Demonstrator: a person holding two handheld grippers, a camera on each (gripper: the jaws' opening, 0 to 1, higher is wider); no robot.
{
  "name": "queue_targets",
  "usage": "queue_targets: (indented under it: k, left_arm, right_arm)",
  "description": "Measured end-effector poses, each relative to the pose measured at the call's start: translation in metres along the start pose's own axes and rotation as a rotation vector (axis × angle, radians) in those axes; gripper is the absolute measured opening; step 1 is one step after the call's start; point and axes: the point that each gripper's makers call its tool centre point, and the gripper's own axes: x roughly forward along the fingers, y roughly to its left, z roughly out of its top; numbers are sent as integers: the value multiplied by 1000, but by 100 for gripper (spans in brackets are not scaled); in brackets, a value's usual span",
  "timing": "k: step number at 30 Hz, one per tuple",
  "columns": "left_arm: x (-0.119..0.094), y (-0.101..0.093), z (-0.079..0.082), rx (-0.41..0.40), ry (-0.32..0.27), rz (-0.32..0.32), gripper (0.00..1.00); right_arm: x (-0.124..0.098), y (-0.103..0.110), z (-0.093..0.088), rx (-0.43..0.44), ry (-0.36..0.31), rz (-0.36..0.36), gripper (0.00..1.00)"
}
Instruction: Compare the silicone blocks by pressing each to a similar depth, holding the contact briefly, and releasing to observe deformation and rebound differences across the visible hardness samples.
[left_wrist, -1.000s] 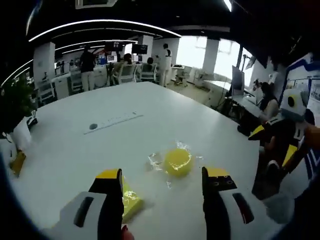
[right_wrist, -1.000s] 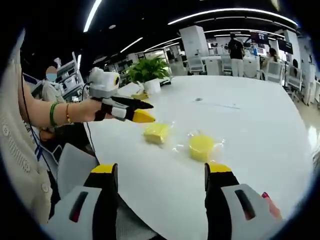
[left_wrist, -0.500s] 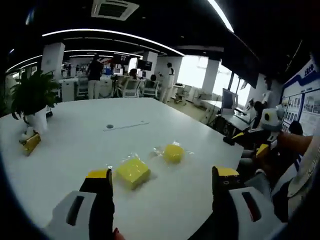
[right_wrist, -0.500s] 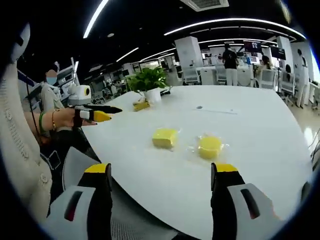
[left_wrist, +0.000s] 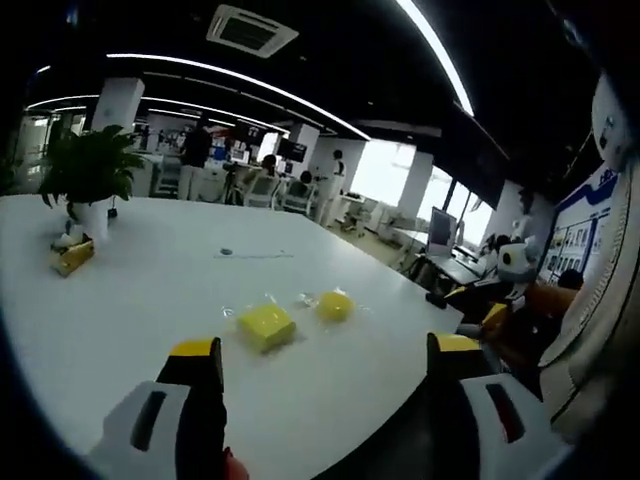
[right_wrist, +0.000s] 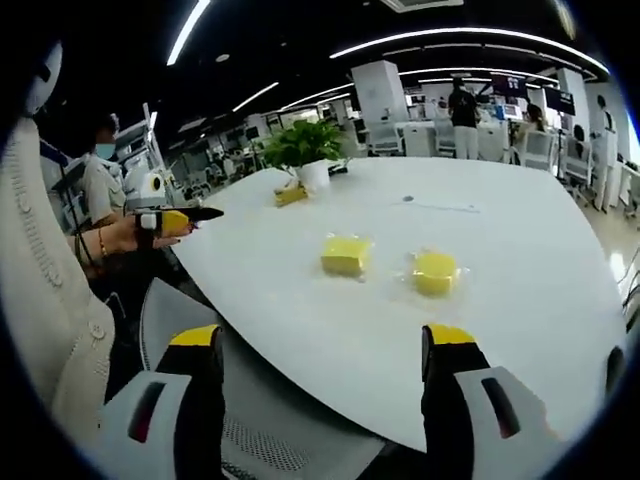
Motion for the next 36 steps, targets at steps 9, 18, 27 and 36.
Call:
queue_targets:
  k: [9, 18, 27, 36]
  left_arm:
    - [-8, -9, -8, 31, 41, -27, 88]
    - [-8, -11, -15, 26, 72, -23, 87]
    - [-4, -10, -7, -18, 25, -14, 87]
    - [-5, -12, -2, -62, 2, -34, 86]
  right_arm:
    - [-1, -6, 8, 13, -21, 7, 75]
    - [-4, -19, 8, 66, -61, -10, 76]
    - [-3, -18, 20, 98, -155, 8, 74]
    - [-7, -20, 19, 93, -164, 37, 73]
